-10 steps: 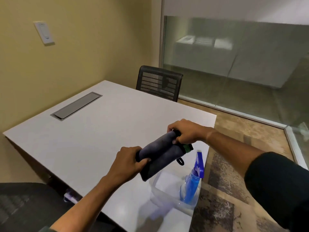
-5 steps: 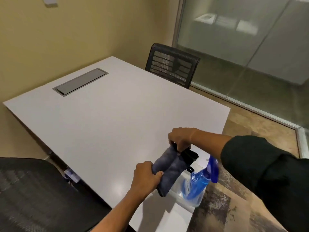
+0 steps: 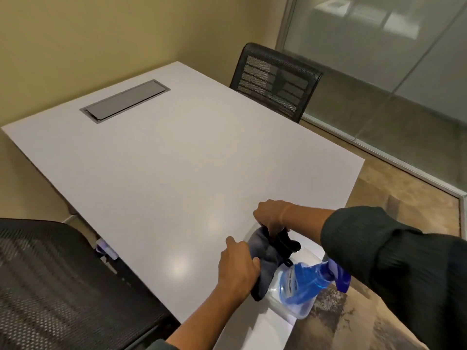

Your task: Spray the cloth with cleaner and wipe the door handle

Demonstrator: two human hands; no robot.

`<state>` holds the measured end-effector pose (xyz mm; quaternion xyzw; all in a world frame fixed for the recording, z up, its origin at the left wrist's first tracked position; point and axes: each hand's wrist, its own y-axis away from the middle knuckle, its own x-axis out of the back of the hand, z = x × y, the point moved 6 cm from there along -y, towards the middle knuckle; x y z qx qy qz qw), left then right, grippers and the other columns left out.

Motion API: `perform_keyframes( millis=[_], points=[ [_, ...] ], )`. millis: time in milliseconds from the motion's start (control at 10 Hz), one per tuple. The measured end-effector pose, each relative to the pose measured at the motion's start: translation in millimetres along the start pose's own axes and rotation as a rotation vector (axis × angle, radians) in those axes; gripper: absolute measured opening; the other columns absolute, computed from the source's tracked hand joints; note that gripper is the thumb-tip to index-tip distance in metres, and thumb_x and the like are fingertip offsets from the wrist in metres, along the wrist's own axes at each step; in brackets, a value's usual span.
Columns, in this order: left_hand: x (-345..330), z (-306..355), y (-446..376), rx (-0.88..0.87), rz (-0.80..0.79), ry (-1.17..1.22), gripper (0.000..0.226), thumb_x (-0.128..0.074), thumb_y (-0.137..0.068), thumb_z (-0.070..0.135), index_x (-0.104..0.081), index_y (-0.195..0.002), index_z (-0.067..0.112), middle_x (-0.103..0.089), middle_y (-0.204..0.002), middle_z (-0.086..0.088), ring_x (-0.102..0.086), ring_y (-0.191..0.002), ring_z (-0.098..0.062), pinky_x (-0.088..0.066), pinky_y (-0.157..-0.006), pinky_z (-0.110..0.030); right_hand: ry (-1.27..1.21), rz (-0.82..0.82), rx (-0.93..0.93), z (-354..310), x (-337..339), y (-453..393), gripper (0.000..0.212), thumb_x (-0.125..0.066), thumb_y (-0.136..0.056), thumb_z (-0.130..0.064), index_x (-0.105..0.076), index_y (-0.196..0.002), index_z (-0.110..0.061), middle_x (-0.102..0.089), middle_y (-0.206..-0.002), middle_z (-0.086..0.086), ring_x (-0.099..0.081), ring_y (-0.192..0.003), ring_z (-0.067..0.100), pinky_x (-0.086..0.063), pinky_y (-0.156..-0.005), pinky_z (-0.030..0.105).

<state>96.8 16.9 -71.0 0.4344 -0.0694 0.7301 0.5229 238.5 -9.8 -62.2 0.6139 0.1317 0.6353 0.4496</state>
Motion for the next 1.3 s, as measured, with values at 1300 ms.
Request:
perform_keyframes(
  millis=[1300],
  points=[
    [-4,20,-37,-0.457,0.260,-0.541,0.028,-0.049,-0.092,0.030,-0.060,-0.114,0.015,-0.061,-0.110,-0.009,-0.057,-0.098,-0.030,-0.041,-0.080,-0.040,-0.250,-0.078,0.042,-2,1,20,0.031,-0.061,-0.086,-0.035,-0.064,-0.108,-0.013,-0.066,-0.106,0.006,-0.063,-0.102,0.025,-0.053,-0.088,0.041]
  ],
)
